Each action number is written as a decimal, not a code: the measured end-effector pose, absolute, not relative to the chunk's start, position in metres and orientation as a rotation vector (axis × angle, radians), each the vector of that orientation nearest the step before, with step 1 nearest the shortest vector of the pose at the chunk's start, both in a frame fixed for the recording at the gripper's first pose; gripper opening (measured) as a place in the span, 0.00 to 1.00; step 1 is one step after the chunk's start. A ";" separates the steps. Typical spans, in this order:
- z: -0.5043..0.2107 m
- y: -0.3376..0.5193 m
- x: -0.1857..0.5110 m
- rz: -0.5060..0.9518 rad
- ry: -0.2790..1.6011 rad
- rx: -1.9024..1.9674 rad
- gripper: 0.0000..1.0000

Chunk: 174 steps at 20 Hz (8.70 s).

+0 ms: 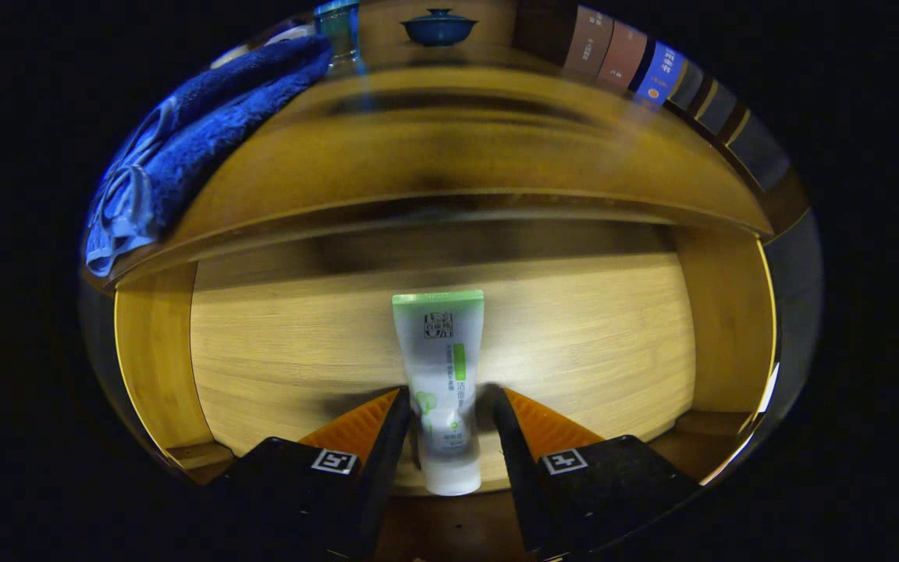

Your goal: Pull open the drawer, take out the items inside it, and place them on the countertop above the cabinet.

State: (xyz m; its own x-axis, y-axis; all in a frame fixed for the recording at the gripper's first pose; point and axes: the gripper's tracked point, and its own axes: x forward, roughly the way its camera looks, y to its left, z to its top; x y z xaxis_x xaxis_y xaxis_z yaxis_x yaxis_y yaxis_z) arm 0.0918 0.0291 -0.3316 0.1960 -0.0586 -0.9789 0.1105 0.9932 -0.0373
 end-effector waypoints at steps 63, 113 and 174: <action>-0.152 0.012 0.267 -0.097 1.041 -0.020 0.99; -0.242 0.046 -0.008 -0.021 0.222 -0.029 1.00; -0.016 0.003 0.043 -0.025 0.123 -0.014 0.99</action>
